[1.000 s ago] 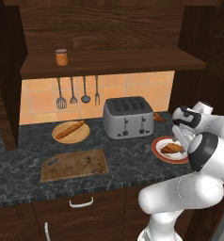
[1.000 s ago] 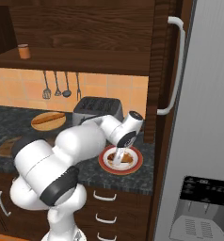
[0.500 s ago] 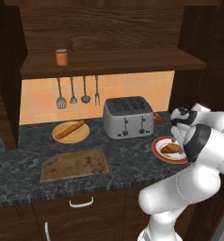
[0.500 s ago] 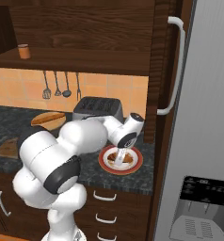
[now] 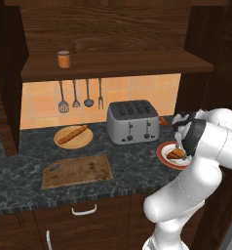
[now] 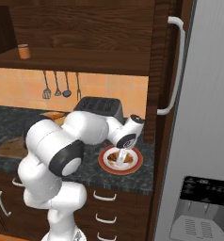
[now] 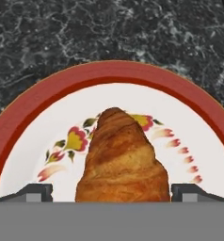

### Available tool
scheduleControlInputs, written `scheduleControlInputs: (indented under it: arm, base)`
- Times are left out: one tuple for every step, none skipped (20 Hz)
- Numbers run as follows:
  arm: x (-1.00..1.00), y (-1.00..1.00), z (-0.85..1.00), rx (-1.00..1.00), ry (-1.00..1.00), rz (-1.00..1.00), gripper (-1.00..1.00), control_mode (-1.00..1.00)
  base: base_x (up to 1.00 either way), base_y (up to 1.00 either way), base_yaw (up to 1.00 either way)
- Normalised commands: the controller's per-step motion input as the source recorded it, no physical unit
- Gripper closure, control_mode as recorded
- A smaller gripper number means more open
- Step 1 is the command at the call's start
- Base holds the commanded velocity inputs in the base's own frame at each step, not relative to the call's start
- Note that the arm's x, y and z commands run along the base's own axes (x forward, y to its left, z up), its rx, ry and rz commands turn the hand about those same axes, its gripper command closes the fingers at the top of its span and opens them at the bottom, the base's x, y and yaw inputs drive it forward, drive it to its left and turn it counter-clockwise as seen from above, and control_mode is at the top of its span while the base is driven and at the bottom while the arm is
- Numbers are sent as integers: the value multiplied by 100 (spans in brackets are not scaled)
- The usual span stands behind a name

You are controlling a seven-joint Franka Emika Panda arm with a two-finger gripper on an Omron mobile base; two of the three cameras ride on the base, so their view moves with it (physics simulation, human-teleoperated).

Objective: From the different types of pastries on the counter, select a croissant and place it on the cutting board. Then retrieve a jar of jam from the cabinet and place it alongside the croissant on the cutting board.

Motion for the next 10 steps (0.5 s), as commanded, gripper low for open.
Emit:
scheduleControlInputs:
  arm:
    - [19, -11, -19, 0, 0, 0, -100, -100]
    - [19, -11, -20, 0, 0, 0, -100, -100]
    - [19, -11, -21, 0, 0, 0, -100, -100]
    - [18, -11, -23, 0, 0, 0, -100, -100]
    - [19, -10, -26, 0, 0, 0, -100, -100]
    - [19, -9, -29, 0, 0, 0, -100, -100]
    - [20, -8, -31, 0, 0, 0, -100, -100]
    - [17, -6, -33, 0, 0, 0, -100, -100]
    - [14, 0, -34, 0, 0, 0, -100, -100]
    - [17, 0, -35, 0, 0, 1, 100, -100]
  base:
    - [0, 0, 0]
    - [0, 0, 0]
    - [0, 0, 0]
    - [0, 0, 0]
    - [0, 0, 0]
    - [0, 0, 0]
    - [0, 0, 0]
    - [0, 0, 0]
    - [0, 0, 0]
    - [0, 0, 0]
